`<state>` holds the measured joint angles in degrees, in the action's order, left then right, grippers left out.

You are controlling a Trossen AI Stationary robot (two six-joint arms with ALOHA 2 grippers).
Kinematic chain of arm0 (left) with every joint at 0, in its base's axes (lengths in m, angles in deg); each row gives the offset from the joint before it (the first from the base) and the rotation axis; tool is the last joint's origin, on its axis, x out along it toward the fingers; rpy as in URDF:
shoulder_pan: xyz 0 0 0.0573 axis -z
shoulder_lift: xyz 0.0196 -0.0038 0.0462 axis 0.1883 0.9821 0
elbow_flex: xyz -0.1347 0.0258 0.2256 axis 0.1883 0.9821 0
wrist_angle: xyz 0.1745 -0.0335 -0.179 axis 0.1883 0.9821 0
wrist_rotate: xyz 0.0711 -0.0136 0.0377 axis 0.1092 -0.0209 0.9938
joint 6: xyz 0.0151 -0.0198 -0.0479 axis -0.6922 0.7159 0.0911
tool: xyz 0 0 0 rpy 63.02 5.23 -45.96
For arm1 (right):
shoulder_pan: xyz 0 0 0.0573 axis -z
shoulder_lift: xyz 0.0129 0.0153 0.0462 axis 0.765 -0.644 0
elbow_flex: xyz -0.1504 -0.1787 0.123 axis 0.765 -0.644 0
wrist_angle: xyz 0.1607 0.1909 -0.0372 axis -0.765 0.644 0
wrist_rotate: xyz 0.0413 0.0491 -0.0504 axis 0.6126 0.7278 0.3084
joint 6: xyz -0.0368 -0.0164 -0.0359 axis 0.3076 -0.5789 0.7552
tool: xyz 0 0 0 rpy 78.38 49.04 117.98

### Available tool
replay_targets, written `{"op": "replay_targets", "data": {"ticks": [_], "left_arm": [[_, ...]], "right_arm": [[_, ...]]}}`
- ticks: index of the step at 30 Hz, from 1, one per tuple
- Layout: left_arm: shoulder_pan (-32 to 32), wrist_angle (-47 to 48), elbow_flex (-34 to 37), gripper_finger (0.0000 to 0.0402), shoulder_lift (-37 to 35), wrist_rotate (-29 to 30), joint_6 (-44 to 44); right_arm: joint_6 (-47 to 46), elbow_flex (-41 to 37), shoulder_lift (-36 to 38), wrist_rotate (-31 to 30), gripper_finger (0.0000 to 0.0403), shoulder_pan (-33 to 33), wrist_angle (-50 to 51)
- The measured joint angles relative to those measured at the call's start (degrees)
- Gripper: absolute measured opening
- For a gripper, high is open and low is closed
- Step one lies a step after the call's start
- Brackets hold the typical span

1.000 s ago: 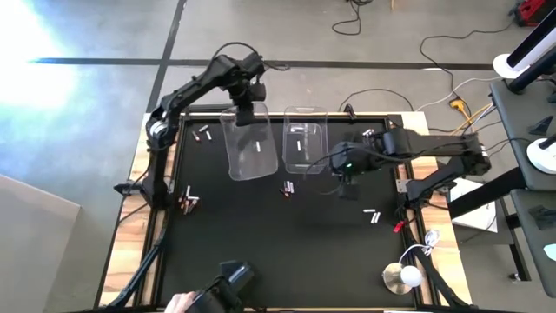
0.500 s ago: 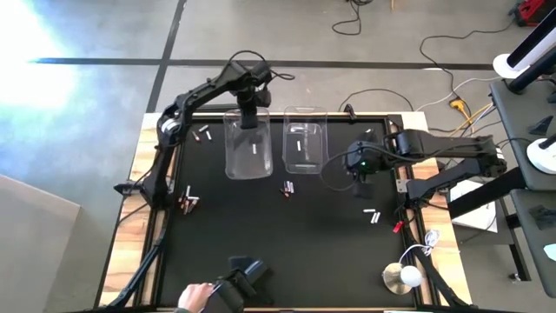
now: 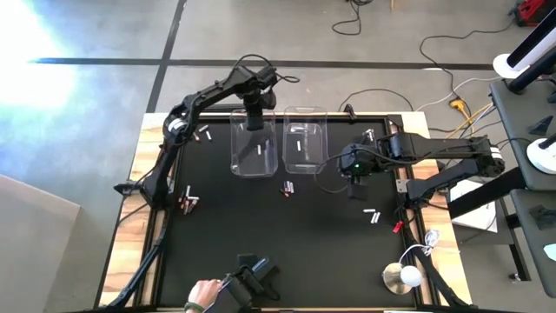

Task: Sort batteries
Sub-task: Move the left transparent bin to the left side of the right transparent bin, then adjust the right transparent bin

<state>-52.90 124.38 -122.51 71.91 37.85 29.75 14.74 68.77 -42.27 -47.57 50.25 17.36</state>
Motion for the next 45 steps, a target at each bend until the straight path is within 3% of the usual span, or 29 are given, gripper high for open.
{"op": "replay_targets", "data": {"ticks": [4,11,18,24,29,37,45], "left_arm": [[0.0,-1.2,0.0,0.0011,0.0,-3.9,0.9],[0.1,-5.2,-0.3,0.0069,-0.2,-2.3,2.1],[0.0,0.7,-13.0,0.0111,-1.1,-7.0,8.1],[0.8,-1.5,-4.7,0.0108,-12.4,-8.8,14.5],[2.7,-4.1,4.4,0.0102,-21.7,-12.1,18.0],[7.9,-15.1,26.1,0.01,-36.3,-18.7,22.3],[13.1,-26.9,46.4,0.01,-45.6,-19.0,29.5]], "right_arm": [[-0.2,0.0,-2.2,0.1,0.0165,1.4,-1.9],[4.8,0.0,-7.0,0.1,0.0185,3.9,-6.1],[10.5,0.0,-11.0,4.4,0.0188,8.2,-11.6],[15.8,0.0,-14.5,6.9,0.0183,13.5,-16.6],[17.5,0.0,-18.3,13.3,0.019,17.4,-19.4],[17.3,0.0,-23.6,16.1,0.0196,17.9,-19.5],[17.2,0.0,-25.9,16.1,0.0185,19.9,-17.9]]}}
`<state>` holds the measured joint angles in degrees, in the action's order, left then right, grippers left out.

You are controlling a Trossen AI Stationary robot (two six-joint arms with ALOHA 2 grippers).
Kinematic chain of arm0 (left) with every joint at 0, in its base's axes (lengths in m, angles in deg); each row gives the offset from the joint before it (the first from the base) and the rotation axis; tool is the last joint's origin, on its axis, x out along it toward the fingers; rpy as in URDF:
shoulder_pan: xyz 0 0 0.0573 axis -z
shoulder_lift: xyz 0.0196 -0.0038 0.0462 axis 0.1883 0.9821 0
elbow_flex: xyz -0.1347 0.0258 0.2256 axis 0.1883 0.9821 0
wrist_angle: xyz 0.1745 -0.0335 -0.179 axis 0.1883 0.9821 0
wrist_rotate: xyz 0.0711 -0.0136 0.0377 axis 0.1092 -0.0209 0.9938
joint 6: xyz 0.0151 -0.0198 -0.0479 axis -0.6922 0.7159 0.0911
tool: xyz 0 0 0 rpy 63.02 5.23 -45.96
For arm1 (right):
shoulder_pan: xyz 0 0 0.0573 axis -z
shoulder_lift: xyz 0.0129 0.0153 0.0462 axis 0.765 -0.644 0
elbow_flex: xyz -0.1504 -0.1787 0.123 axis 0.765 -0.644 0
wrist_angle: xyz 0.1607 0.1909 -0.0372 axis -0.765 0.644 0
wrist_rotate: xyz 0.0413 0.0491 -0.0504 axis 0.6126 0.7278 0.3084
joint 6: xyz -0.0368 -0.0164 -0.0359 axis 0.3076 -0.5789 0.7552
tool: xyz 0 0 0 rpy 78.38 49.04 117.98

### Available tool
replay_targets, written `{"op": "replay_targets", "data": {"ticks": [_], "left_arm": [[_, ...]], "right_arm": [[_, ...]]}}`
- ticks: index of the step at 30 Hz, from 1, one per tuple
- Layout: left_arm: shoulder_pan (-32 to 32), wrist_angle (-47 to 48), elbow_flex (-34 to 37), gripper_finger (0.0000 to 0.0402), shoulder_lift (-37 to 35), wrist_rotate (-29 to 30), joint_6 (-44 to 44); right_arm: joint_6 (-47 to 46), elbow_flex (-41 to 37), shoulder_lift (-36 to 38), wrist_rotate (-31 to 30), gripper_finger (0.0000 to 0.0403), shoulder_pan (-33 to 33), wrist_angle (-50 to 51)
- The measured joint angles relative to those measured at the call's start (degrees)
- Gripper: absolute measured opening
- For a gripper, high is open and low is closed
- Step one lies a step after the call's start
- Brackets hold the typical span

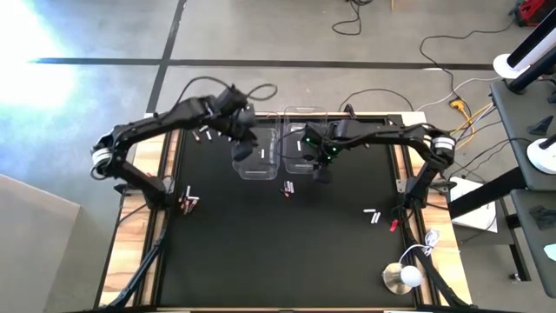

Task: Sort batteries
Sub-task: Adjust the right transparent bin

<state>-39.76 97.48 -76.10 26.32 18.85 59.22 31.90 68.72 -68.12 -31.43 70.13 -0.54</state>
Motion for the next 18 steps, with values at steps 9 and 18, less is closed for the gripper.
{"op": "replay_targets", "data": {"ticks": [9,18], "left_arm": [[-0.9,-5.8,13.2,0.01,-0.9,0.5,7.3],[-1.2,-11.9,14.8,0.01,0.7,-1.3,6.9]], "right_arm": [[-2.9,-0.1,1.0,-0.1,0.0179,1.9,8.3],[-11.4,-0.6,1.5,0.0,0.0177,1.8,10.2]]}}
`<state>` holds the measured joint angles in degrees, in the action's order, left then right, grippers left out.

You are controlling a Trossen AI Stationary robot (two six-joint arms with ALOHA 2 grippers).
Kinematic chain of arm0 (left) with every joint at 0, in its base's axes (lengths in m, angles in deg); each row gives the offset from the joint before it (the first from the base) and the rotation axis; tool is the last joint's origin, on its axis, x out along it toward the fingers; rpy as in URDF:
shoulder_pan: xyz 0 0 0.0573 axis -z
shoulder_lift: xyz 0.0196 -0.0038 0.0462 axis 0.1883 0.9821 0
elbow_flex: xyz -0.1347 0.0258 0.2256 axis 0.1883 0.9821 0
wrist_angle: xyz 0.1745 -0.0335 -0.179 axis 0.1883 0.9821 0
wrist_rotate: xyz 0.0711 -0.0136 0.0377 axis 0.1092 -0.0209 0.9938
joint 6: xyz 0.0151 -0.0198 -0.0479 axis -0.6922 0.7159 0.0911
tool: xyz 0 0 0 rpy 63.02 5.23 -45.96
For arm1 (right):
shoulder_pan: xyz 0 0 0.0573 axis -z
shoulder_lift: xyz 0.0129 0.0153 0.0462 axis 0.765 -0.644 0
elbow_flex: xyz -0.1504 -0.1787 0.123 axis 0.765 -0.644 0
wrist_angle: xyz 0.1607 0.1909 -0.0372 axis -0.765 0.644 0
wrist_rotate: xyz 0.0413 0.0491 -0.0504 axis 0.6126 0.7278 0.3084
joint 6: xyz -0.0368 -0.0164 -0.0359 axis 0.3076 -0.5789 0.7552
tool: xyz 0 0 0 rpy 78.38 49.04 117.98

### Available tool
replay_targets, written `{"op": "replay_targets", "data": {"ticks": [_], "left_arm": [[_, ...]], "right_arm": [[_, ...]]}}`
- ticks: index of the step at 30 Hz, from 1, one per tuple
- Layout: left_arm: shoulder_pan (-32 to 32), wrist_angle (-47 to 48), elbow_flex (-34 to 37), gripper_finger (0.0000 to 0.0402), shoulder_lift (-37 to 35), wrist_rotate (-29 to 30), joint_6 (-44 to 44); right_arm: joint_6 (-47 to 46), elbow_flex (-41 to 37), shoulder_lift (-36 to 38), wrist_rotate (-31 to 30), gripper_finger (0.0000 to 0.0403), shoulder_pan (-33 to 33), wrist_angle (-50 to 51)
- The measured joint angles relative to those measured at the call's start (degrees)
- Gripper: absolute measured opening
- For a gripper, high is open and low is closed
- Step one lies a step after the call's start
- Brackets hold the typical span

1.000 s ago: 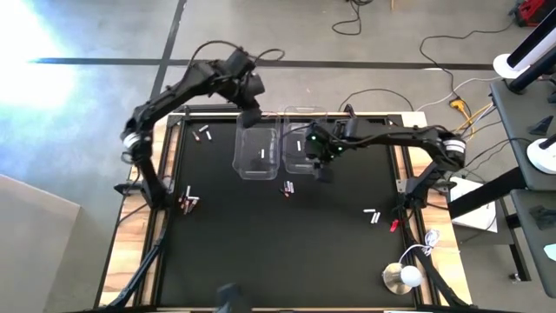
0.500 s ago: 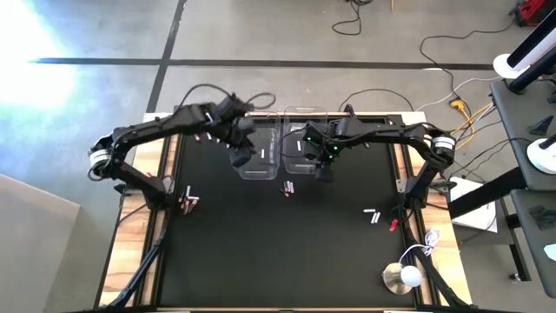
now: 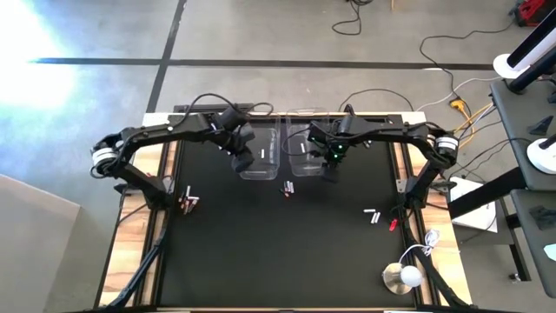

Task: Sort batteries
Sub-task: Adjust the right transparent bin

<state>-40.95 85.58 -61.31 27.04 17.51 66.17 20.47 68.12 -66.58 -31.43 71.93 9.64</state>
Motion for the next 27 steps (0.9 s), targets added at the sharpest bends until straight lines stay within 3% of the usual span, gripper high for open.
{"op": "replay_targets", "data": {"ticks": [5,16,27], "left_arm": [[-0.6,-6.0,0.0,0.01,-0.2,-0.8,1.2],[-0.2,-10.2,0.0,0.01,-0.3,-4.8,5.8],[4.4,-14.5,0.0,0.01,-0.6,-8.2,10.2]], "right_arm": [[-4.8,-2.1,0.8,0.0,0.0171,0.0,0.2],[-14.5,-7.2,5.9,2.2,0.0149,-0.3,-2.2],[-23.3,-11.6,7.2,3.8,0.0093,-0.9,-6.3]]}}
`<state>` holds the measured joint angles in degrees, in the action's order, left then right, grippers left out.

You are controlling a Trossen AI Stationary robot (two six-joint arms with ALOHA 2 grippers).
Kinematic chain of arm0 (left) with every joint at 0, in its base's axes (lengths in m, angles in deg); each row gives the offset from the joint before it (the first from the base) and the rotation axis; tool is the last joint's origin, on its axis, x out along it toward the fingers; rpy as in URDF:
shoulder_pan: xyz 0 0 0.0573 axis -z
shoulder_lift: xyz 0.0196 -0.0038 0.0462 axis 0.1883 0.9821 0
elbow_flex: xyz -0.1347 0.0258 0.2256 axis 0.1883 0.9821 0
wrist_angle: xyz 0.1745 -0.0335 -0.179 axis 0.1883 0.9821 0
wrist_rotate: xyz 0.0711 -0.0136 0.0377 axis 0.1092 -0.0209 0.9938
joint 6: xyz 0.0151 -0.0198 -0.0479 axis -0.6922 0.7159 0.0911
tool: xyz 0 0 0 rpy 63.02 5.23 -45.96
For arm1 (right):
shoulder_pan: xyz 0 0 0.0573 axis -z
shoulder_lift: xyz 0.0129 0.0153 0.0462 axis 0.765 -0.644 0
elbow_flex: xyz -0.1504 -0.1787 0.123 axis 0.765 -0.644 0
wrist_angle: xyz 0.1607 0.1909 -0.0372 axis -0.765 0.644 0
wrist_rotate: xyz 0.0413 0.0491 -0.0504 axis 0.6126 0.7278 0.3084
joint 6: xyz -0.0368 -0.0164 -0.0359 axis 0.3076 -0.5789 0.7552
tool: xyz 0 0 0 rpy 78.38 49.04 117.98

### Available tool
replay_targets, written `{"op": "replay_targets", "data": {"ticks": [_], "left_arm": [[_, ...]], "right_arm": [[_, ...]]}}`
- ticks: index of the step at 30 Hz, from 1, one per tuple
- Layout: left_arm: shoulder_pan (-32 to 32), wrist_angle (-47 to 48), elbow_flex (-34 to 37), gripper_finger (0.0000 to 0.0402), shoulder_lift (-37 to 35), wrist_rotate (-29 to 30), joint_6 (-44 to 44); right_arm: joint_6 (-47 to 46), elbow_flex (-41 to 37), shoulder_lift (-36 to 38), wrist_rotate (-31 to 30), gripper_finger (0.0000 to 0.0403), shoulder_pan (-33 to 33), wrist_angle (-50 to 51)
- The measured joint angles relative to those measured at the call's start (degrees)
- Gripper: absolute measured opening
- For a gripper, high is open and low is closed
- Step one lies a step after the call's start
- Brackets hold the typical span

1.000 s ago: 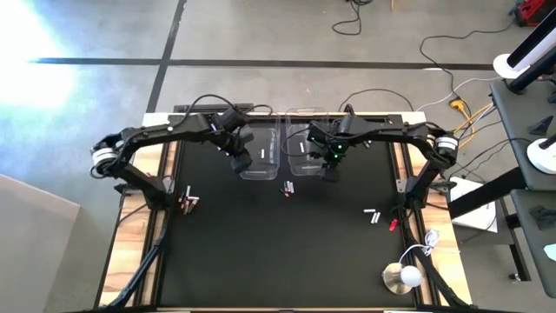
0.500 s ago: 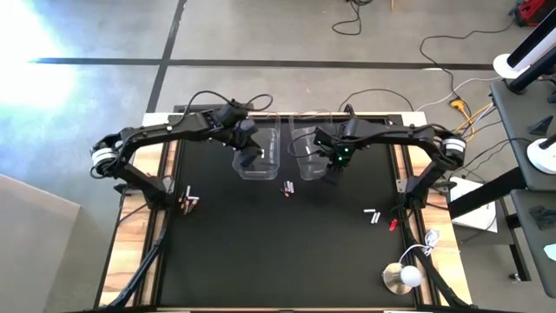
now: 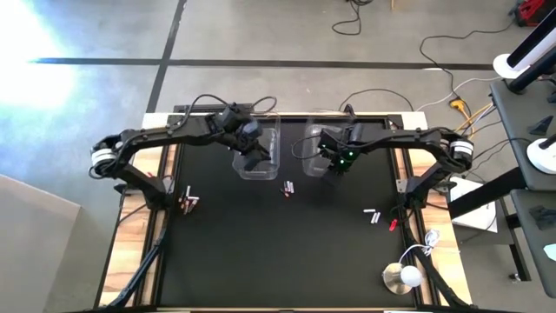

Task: Sort batteries
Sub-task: Adjust the right transparent bin

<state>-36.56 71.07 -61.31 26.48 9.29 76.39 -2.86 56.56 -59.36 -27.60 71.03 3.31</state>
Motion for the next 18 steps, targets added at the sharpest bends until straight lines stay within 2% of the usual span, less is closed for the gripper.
{"op": "replay_targets", "data": {"ticks": [6,13,18], "left_arm": [[3.3,1.6,0.0,0.01,-0.1,0.8,0.3],[3.1,4.5,0.0,0.01,-2.4,1.3,-0.2],[3.0,8.1,0.0,0.01,-5.6,5.9,-2.0]], "right_arm": [[5.4,0.0,-0.1,0.5,0.0075,-1.6,-0.4],[19.6,0.0,-0.1,0.1,0.0062,-5.2,0.4],[26.2,0.1,0.0,-4.2,0.0045,-7.5,0.8]]}}
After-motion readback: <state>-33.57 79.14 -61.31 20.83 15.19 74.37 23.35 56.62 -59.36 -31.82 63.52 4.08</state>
